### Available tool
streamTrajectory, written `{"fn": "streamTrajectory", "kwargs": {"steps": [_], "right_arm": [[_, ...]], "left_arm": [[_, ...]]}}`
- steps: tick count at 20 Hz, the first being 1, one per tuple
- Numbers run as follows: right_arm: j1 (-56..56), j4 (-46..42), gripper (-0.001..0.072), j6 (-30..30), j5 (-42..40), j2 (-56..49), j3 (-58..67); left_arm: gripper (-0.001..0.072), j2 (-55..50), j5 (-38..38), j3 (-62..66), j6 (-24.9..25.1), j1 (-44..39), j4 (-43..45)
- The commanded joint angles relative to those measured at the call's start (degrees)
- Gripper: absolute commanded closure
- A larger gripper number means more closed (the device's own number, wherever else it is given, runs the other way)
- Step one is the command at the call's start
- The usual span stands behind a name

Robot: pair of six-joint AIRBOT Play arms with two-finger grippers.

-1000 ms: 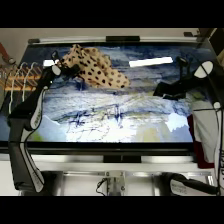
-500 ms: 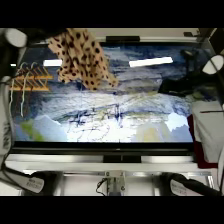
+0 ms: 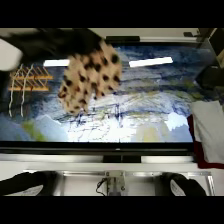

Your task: Fold the shirts.

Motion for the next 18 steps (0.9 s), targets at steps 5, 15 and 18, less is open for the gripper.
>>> {"fn": "streamTrajectory", "kwargs": {"steps": [5,15,18], "right_arm": [[0.0,-0.5,0.0099,2.2,7.8,4.2,0.0],[0.0,9.5,0.0084,1.2,-0.5,-5.0,-22.4],[2.0,16.4,0.0083,-1.1,-5.4,-10.3,-30.2]], "left_arm": [[0.0354,-12.9,3.5,-13.8,-5.3,-20.6,-0.2],[0.0024,-6.4,-39.4,-6.8,-5.7,21.2,11.4],[0.0024,-4.6,-38.1,-21.5,-6.6,29.0,10.7]]}}
